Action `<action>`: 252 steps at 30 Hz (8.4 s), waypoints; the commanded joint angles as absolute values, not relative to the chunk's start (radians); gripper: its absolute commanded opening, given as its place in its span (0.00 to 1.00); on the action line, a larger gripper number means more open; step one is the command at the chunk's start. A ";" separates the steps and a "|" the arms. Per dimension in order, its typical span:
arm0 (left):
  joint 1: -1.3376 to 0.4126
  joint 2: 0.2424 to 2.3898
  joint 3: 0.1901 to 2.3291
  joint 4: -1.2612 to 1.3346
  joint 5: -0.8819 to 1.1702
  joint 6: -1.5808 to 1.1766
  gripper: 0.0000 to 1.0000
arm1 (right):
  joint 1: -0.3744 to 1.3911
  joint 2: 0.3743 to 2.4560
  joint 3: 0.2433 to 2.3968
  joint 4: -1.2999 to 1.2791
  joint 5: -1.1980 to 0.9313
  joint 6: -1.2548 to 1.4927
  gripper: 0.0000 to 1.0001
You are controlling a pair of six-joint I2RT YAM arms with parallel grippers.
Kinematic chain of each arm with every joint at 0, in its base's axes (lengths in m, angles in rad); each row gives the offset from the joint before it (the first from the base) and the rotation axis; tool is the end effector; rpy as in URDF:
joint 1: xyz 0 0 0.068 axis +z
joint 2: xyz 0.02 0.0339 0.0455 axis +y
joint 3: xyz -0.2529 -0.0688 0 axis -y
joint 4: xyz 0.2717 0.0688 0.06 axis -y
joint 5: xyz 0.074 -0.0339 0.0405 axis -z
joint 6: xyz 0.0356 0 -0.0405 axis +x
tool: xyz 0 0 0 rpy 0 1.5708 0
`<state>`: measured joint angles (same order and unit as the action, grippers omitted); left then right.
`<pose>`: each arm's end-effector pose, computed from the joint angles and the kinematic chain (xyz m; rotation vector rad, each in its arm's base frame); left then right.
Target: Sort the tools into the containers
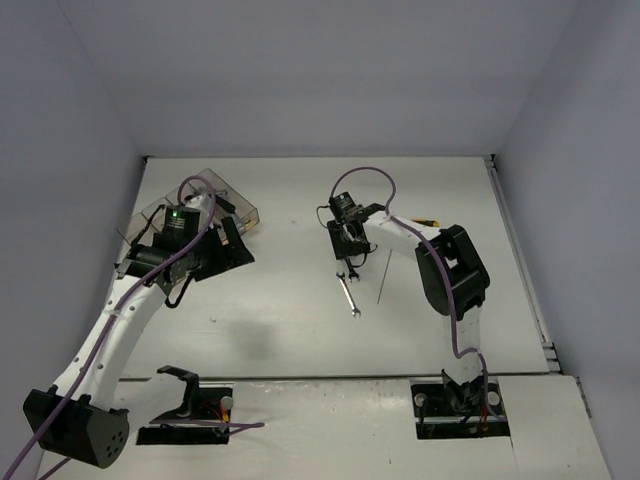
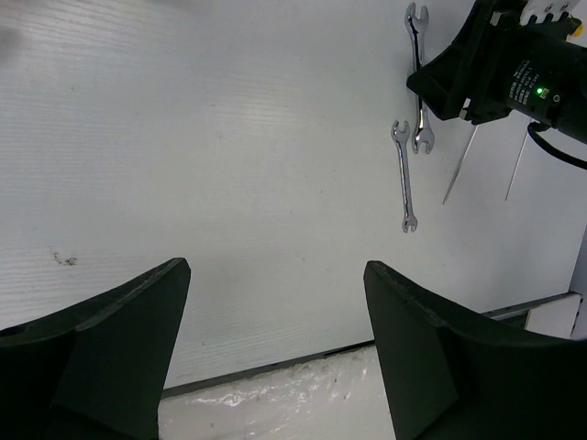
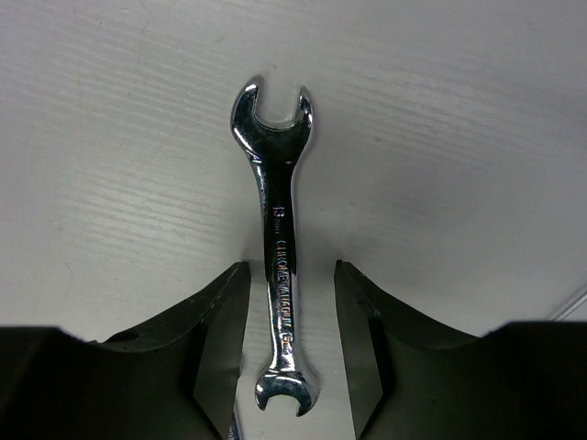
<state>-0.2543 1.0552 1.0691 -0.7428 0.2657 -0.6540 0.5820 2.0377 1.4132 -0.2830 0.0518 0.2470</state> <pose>0.2367 -0.0712 0.3251 -0.3341 2.3692 -0.7559 0.3826 0.2496 0.1428 -0.3947 2.4680 0.2874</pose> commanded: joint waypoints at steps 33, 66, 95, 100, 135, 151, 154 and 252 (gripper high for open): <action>-0.339 1.213 0.960 -0.059 0.395 -0.892 0.74 | 0.655 1.822 1.443 -0.293 -0.017 0.230 0.00; -0.484 1.502 1.052 0.083 0.305 -0.962 0.41 | 0.756 1.658 1.373 -0.109 -0.221 0.345 0.00; 0.024 1.481 1.270 -0.287 0.352 -0.766 0.00 | 0.733 1.555 1.255 -0.123 -0.063 0.276 0.48; 0.216 1.582 1.359 -0.381 0.367 -0.690 0.00 | 0.722 1.542 1.202 -0.141 -0.006 0.261 0.48; 0.245 1.624 1.526 -0.548 0.306 -0.627 0.61 | 0.695 1.687 1.130 -0.216 0.058 0.332 0.43; -0.245 1.202 1.180 -0.658 0.049 -0.626 0.71 | 0.718 1.819 1.180 -0.364 0.101 0.411 0.38; -0.320 1.182 1.141 -0.657 0.028 -0.649 0.71 | 0.719 1.830 1.178 -0.369 0.099 0.417 0.37; 0.010 1.512 1.313 -0.372 0.393 -0.677 0.00 | 0.597 1.414 1.155 -0.191 -0.069 0.363 0.46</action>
